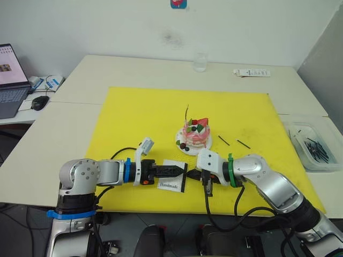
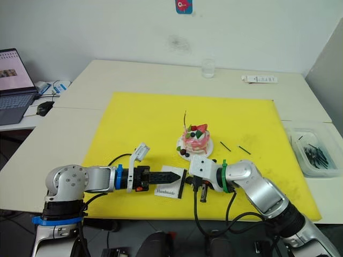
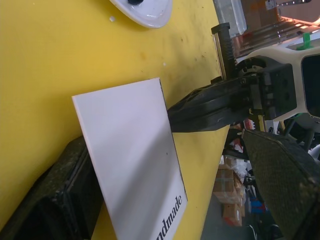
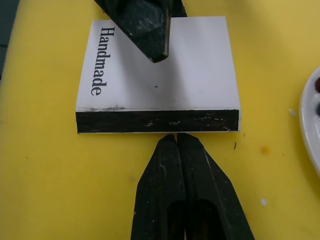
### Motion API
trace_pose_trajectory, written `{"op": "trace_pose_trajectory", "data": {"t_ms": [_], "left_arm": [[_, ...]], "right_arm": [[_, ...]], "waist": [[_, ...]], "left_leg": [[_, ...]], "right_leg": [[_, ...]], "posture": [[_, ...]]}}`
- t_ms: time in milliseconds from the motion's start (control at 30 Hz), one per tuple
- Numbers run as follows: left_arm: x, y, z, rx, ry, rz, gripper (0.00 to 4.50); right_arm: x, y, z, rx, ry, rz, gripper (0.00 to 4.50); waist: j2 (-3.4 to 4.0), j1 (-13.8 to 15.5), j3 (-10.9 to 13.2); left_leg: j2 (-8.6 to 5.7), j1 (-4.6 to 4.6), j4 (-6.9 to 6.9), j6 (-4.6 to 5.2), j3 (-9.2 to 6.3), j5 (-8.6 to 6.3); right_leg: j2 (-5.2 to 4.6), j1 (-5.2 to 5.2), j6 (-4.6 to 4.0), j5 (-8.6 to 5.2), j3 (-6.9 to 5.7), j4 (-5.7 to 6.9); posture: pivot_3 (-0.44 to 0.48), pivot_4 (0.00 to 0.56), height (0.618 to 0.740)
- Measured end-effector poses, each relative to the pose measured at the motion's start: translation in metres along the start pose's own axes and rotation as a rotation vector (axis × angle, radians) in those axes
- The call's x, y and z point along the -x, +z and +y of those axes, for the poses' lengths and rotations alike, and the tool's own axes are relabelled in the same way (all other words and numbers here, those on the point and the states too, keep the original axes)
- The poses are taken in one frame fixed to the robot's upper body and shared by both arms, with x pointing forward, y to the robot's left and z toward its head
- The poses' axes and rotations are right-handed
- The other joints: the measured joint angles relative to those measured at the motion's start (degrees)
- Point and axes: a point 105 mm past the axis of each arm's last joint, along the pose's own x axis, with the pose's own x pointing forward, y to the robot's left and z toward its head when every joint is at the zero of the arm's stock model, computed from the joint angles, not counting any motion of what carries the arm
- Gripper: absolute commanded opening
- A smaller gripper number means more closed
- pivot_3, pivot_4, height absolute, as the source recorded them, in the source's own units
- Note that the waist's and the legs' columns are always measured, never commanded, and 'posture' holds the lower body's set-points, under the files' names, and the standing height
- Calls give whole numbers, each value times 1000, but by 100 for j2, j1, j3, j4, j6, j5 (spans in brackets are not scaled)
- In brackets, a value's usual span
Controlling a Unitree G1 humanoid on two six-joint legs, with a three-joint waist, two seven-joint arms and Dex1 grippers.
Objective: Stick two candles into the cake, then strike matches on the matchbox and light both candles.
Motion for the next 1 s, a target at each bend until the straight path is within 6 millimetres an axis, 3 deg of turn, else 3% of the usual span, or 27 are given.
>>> {"op": "trace_pose_trajectory", "data": {"t_ms": [200,233,733,1000], "left_arm": [[0,0,0,-3,1,0,4500],[0,0,0,-3,1,0,4308],[-5,-11,13,-50,88,11,101],[-6,-11,14,-75,91,-3,47]], "right_arm": [[-2,0,0,-7,3,-4,25],[-2,0,0,-7,4,-5,7],[-6,3,2,-33,4,-17,0],[-7,4,1,-40,-10,-21,0]], "waist": [[0,0,0],[0,-1,0],[0,-12,0],[0,-13,0]], "left_leg": [[-18,0,-2,1,-3,0],[-20,0,-2,1,-4,0],[-54,-6,-12,24,-14,-16],[-53,-3,-7,25,-15,-15]], "right_leg": [[-16,1,4,-3,-3,0],[-17,1,5,-4,-3,0],[-34,4,16,-9,-5,-1],[-40,6,26,-18,-5,1]], "posture": [[0,150,727],[0,150,727],[0,150,727],[0,150,727]]}}
